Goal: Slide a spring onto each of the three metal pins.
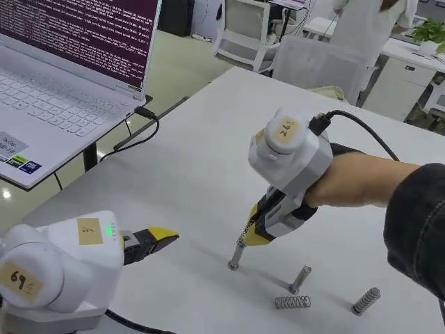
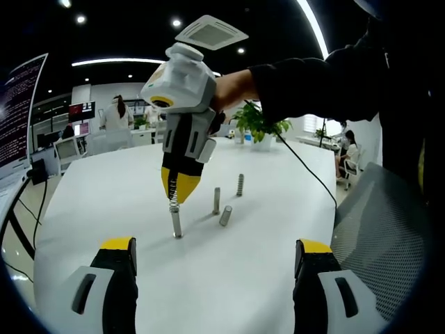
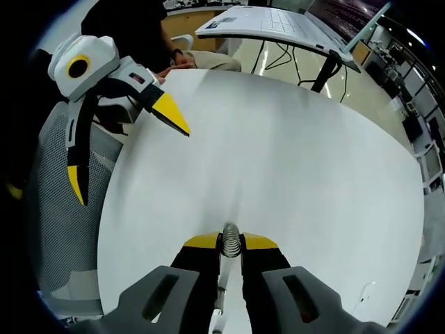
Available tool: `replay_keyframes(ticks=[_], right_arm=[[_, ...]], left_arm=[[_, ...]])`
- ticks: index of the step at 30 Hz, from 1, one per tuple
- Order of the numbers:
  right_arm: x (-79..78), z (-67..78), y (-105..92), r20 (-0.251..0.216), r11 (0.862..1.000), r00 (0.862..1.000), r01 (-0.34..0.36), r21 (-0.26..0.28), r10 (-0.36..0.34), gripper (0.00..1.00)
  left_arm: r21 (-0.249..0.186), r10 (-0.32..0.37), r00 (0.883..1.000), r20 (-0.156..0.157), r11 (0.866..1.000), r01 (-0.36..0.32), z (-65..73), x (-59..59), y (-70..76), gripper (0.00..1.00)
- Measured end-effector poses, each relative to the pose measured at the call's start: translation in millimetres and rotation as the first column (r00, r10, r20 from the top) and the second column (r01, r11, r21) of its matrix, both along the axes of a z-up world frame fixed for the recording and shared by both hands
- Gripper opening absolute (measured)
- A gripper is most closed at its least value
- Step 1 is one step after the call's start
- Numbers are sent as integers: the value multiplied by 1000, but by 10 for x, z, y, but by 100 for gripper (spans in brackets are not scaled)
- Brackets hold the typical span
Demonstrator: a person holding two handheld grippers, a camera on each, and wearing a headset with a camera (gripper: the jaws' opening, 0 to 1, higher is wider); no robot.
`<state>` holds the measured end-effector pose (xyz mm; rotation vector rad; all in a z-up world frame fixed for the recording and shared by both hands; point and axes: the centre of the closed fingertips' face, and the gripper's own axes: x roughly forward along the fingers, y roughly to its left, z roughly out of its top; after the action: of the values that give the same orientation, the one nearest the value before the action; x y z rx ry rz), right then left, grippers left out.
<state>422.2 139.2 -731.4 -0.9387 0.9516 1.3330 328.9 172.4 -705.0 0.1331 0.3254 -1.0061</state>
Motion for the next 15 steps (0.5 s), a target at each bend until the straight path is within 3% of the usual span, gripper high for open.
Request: replay_keyframes(ticks=[6,15], right_arm=[[-9,-111,-8,-14,1000,1000,-6,-27,6,8],[-5,-262,22,12,997,1000,-20,-73,21,8]], left_arm=[[-2,0,1000,-3,1000,0,-8,7,-5,91],[-4,-3,1000,-6,1000,3,-20,17,-28,91]])
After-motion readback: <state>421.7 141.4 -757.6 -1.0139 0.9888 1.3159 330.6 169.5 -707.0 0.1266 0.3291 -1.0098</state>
